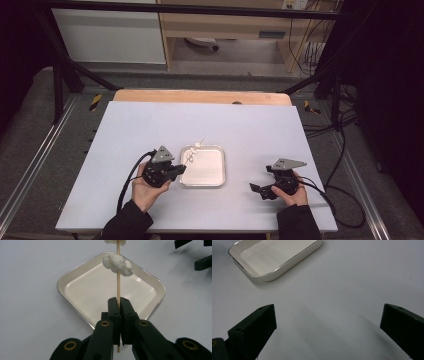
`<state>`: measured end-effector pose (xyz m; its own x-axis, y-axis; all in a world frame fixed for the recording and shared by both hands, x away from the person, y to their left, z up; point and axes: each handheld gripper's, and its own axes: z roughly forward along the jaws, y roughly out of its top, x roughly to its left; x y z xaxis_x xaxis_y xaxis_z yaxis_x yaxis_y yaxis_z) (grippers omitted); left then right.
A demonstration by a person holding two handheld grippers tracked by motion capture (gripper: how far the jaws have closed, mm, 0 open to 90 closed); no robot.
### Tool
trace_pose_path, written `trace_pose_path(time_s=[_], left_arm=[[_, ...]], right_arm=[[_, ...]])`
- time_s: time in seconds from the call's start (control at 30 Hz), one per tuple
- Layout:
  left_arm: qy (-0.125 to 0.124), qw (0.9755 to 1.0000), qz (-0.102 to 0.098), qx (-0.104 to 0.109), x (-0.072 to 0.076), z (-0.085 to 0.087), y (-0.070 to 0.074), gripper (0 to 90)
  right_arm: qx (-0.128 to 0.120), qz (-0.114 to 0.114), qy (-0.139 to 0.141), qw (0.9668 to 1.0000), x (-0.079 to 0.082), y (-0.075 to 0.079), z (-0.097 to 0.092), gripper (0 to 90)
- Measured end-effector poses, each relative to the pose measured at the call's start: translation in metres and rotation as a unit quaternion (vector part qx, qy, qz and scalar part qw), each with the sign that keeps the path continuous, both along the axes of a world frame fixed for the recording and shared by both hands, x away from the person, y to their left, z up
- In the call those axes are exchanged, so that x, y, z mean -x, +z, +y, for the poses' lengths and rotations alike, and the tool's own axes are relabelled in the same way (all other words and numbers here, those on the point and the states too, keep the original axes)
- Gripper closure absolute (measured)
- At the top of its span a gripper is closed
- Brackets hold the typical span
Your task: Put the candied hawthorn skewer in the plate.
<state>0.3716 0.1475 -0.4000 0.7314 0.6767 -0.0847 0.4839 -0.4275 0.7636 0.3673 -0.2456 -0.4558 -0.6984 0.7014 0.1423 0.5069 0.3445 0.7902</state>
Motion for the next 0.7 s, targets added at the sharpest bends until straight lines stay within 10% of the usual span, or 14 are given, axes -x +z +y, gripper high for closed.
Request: trace_pose_path(time_s=[0.7], left_arm=[[0.017,0.9974,0.032,-0.062,-0.019,-0.036,-0.025,88.1]], right_arm=[[-0.001,0.001,0.002,1.0000,0.001,0.000,-0.001,1.1]])
